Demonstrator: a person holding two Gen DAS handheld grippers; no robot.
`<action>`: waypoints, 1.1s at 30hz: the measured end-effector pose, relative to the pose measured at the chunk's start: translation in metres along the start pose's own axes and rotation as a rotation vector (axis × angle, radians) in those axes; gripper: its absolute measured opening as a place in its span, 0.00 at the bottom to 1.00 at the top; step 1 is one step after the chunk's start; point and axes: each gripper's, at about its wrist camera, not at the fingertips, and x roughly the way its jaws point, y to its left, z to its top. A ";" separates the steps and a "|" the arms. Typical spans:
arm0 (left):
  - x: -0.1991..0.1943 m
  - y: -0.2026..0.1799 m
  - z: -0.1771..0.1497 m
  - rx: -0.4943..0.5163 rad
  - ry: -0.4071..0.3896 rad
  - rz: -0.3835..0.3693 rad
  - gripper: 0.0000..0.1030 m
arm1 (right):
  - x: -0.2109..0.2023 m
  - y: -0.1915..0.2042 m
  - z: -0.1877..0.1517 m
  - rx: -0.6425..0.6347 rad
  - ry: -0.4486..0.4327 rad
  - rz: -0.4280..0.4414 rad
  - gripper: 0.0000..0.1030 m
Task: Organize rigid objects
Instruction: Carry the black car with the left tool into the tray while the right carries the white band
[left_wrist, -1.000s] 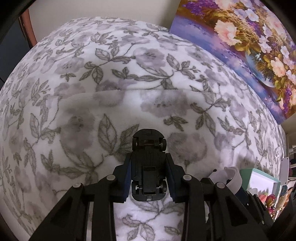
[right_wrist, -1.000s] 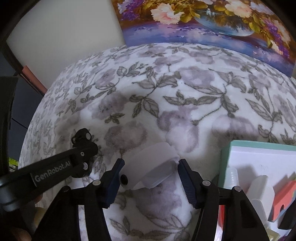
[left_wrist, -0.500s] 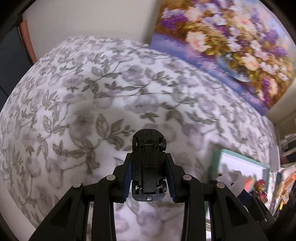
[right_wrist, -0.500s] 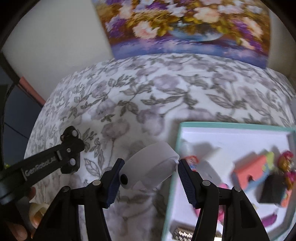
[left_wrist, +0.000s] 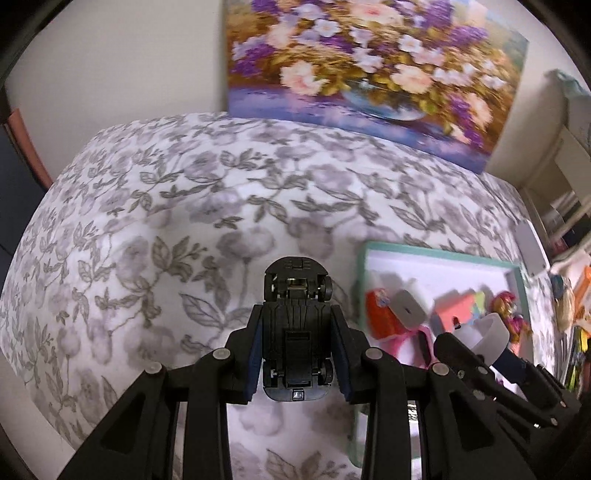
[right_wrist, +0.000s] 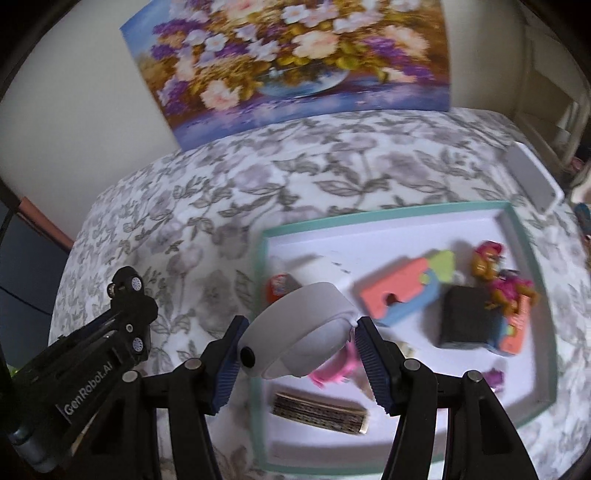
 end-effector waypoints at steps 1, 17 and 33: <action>-0.001 -0.004 -0.003 0.009 0.002 -0.006 0.34 | -0.003 -0.004 -0.002 0.005 -0.004 -0.007 0.61; -0.001 -0.065 -0.040 0.156 0.073 -0.093 0.34 | -0.022 -0.062 -0.026 0.094 -0.005 -0.086 0.61; 0.018 -0.081 -0.058 0.233 0.159 -0.076 0.55 | -0.001 -0.090 -0.049 0.151 0.094 -0.136 0.62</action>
